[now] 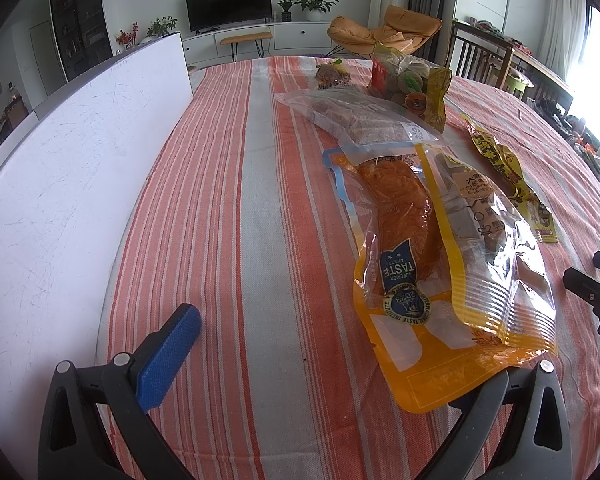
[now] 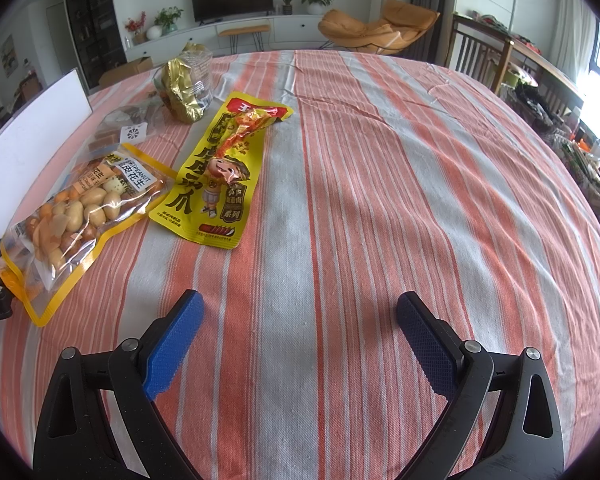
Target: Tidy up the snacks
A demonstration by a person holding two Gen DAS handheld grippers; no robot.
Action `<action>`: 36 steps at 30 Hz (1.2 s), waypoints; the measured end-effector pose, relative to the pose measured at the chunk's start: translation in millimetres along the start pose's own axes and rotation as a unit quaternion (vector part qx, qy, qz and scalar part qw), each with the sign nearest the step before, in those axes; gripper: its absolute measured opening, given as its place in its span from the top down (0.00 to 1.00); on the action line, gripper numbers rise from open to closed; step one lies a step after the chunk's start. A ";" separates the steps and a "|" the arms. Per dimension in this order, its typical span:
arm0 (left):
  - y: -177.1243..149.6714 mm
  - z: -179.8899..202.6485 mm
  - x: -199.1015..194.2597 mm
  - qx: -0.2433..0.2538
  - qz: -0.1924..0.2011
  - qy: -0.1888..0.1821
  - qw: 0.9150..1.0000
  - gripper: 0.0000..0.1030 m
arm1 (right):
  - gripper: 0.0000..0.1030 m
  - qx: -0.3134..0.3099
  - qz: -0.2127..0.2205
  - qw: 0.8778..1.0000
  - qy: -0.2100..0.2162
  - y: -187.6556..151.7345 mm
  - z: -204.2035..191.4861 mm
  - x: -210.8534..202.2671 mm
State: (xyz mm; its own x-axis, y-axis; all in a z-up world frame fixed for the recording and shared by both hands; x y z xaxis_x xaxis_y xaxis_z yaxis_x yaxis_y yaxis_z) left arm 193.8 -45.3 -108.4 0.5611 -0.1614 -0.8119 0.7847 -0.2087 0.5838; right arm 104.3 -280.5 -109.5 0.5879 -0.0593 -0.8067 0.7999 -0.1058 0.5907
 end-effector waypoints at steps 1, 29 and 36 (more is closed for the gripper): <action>0.5 0.0 0.2 0.000 0.000 0.000 1.000 0.00 | 0.04 0.000 0.000 1.000 0.000 0.0 0.0 0.0; -4.0 2.0 -3.0 -0.030 0.000 0.025 0.999 0.00 | 0.04 0.000 0.000 1.000 0.000 0.3 0.1 -0.1; -28.4 13.3 -19.1 -0.167 0.002 0.123 0.978 0.00 | 0.04 0.000 0.000 1.000 0.000 0.5 0.1 0.0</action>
Point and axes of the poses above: each gripper's, at about its wrist camera, not at the fingertips, and x roughly the way its jaws point, z to its right, y to its top, the point moved 1 cm from there along x, roughly the way its jaws point
